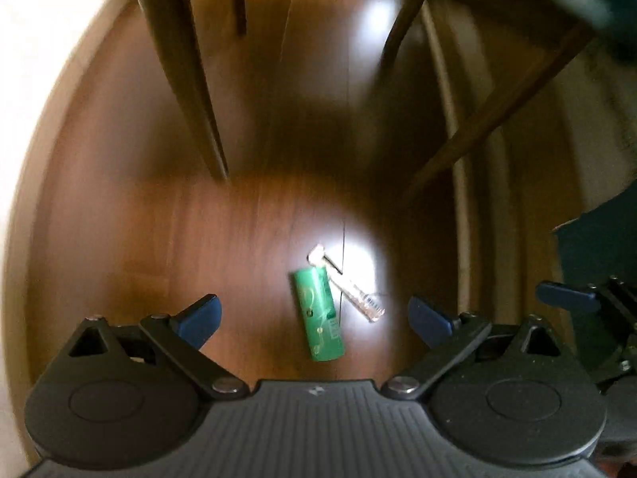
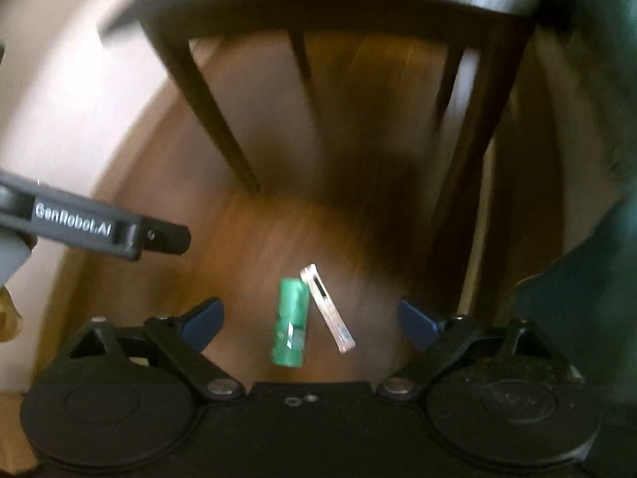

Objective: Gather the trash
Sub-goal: 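Lower both tools toward the green can and snack stick wrapper, then grasp the green can with the left tool while the right tool grasps the stick wrapper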

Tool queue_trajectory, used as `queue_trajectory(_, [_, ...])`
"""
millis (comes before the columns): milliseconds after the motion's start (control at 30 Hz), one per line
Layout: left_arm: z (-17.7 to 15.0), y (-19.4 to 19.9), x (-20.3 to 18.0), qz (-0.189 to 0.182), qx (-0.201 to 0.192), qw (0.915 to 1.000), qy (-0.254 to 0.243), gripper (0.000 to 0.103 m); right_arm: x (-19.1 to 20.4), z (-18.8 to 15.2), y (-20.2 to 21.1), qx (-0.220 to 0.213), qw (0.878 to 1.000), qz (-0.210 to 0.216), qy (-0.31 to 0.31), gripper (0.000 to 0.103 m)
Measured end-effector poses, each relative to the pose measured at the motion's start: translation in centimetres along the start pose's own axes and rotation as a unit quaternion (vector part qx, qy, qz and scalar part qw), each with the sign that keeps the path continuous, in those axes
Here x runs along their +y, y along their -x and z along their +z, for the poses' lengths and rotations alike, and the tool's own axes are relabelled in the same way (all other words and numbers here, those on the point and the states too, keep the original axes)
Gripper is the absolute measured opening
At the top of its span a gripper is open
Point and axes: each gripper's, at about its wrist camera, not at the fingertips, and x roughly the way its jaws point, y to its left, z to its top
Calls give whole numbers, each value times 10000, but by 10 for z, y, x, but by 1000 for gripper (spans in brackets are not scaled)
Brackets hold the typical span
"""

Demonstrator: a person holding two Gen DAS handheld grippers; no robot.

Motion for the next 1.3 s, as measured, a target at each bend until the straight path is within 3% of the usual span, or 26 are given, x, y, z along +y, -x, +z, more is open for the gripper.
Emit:
queue_trajectory(167, [-16,-94,2,71,424,9987,284,101,-13,-29,-98,392,9982,-63,457,79])
queue_trajectory(367, [-28,-192,10,51,930,9939,597,101,-18,-60,-186,713,9922,-107,1019,71])
queue_trajectory(533, [-37,-241,16,93,1118,9905,799,100,-17,-78,-240,841,9867,-80,1389,60])
queue_trajectory(667, [-42,-260,18,74,1175,9898,807,100,-11,-81,-266,807,9849,-52,1530,54])
queue_trajectory(833, [-44,-269,17,21,1207,9890,855,89,-7,-79,-281,693,9845,-119,1607,46])
queue_trajectory(900, [-42,-273,17,14,1244,9887,839,77,-5,-78,-284,701,9840,-139,1631,43])
queue_trajectory(967, [-40,-275,19,-14,1270,9877,911,75,-6,-77,-288,751,9829,-166,1671,40])
queue_trajectory(1100, [-35,-278,24,-110,1373,9859,947,49,0,-80,-284,647,9789,-258,1921,36])
queue_trajectory(1200, [-34,-278,27,-122,1377,9862,916,49,1,-83,-282,616,9785,-348,1937,25])
queue_trajectory(1300, [-32,-275,31,-93,1354,9865,915,49,4,-84,-282,637,9798,-372,1857,21])
